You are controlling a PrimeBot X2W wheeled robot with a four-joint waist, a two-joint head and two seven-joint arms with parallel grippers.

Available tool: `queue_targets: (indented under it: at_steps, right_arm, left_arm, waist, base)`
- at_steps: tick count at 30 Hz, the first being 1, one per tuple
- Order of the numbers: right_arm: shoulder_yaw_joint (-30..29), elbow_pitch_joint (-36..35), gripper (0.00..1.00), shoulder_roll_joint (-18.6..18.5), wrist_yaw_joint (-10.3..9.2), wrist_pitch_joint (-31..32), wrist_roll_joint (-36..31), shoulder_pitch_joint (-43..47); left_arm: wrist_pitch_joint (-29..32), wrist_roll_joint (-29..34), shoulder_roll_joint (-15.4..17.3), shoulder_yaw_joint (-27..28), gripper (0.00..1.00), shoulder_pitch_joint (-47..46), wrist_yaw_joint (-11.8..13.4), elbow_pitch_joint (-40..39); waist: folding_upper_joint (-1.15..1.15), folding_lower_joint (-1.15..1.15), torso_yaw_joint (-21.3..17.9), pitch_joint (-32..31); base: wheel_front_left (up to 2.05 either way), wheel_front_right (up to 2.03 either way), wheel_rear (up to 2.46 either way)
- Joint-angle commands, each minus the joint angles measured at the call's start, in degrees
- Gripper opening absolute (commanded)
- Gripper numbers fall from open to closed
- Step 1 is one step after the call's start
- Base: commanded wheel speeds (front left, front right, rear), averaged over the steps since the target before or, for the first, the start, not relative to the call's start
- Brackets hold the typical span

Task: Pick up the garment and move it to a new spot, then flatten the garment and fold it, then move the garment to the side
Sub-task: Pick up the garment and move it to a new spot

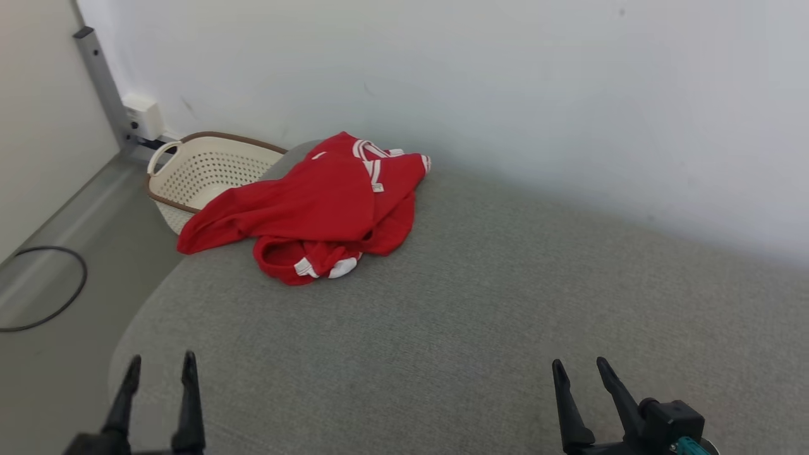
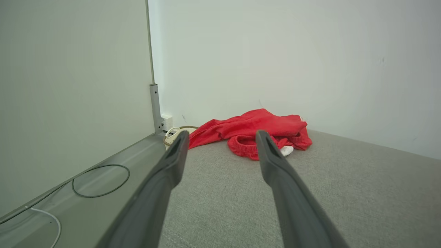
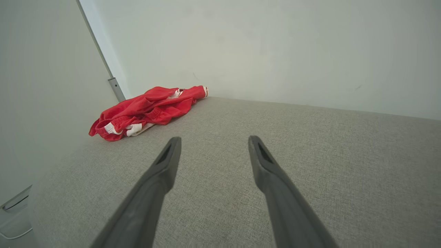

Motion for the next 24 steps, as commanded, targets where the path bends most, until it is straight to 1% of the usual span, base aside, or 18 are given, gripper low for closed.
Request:
queue_targets:
  at_steps: [1, 5, 8, 12, 13, 14, 16, 19, 23, 24]
  right_arm:
    - [0.41, -0.04, 1.0, -0.02, 0.04, 0.1, -0.32, -0.53]
    - [1.43, -0.55, 1.0, -0.02, 0.04, 0.6, -0.53, -1.32]
    - [1.7, -1.78, 1.0, -0.02, 0.04, 1.25, -1.44, -2.81]
    - [1.16, -3.35, 1.0, -0.03, 0.04, 1.74, -2.56, -4.47]
    - [1.14, -3.66, 1.0, -0.04, 0.04, 1.84, -2.7, -4.94]
    - [0.87, -4.19, 1.0, -0.03, 0.04, 2.0, -3.05, -5.96]
    - [1.01, -4.61, 1.0, -0.02, 0.04, 1.97, -3.13, -6.74]
    - [0.74, -4.93, 1.0, -0.04, 0.04, 1.6, -3.33, -8.0]
    - [0.91, -5.44, 1.0, -0.02, 0.04, 1.19, -3.89, -9.72]
    - [1.03, -5.52, 1.0, -0.02, 0.04, 0.97, -3.86, -10.17]
  left_arm:
    - [-0.28, -0.69, 0.54, 0.63, 1.0, -1.49, -0.35, -0.23]
    - [0.34, -3.14, 1.88, 1.72, 1.0, -6.97, -2.02, 1.23]
    - [1.73, -4.87, 2.54, 2.57, 1.0, -12.61, -2.96, 2.31]
    - [4.34, -6.86, 4.32, 3.49, 1.0, -20.85, -3.83, 4.4]
    - [5.06, -6.91, 5.0, 3.66, 1.0, -22.75, -3.95, 5.02]
    - [6.7, -6.76, 6.56, 3.64, 1.0, -26.88, -4.48, 6.53]
    - [8.21, -7.24, 8.08, 4.21, 1.0, -30.62, -4.74, 7.86]
    - [10.48, -7.13, 10.51, 4.58, 1.0, -35.63, -5.05, 10.24]
    - [14.22, -9.35, 12.35, 5.24, 1.0, -42.11, -6.18, 14.02]
    - [15.49, -8.89, 13.54, 5.07, 1.0, -43.5, -6.33, 15.36]
  waist:
    - [0.0, 0.0, -1.87, 0.96]
    - [0.0, 0.0, -4.81, 2.49]
    - [0.0, 0.0, -7.39, 5.02]
    - [0.0, 0.0, -11.02, 8.38]
    - [0.0, 0.0, -12.0, 9.23]
    - [0.0, 0.0, -13.86, 10.79]
    - [0.0, 0.0, -15.96, 12.48]
    - [0.0, 0.0, -18.73, 14.8]
    - [0.0, 0.0, -21.97, 17.68]
    - [0.0, 0.0, -22.74, 18.35]
  base:
    - [0.0, 0.0, 0.0]
    - [0.0, 0.0, 0.0]
    - [0.0, 0.0, 0.0]
    - [0.0, 0.0, 0.0]
    - [0.0, 0.0, 0.0]
    - [0.0, 0.0, 0.0]
    - [0.0, 0.0, 0.0]
    - [0.0, 0.0, 0.0]
    - [0.0, 0.0, 0.0]
    - [0.0, 0.0, 0.0]
